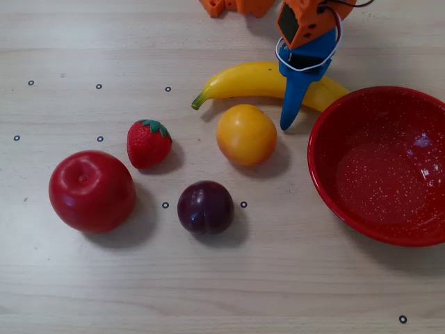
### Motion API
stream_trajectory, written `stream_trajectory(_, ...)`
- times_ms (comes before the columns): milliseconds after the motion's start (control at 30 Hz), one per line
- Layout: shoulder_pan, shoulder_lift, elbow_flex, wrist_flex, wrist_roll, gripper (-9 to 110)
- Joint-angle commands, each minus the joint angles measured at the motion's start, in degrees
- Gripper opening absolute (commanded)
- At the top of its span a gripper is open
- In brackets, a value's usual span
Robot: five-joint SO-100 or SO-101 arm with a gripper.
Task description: Put the banana in the red bowl.
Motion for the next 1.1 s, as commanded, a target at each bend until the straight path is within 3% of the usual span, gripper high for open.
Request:
stream_trajectory(0, -2.11, 0.53, -4.04, 0.53, -1.85, 44)
stream_trajectory(567, -3.34, 0.88, -4.22, 1.14, -5.8, 17)
stream_trajectory(733, -3.6, 1.05, -3.6, 2.2, -7.03, 0)
stream_trajectory(1067, -3.08, 4.39, -8.79, 17.49, -10.9, 0)
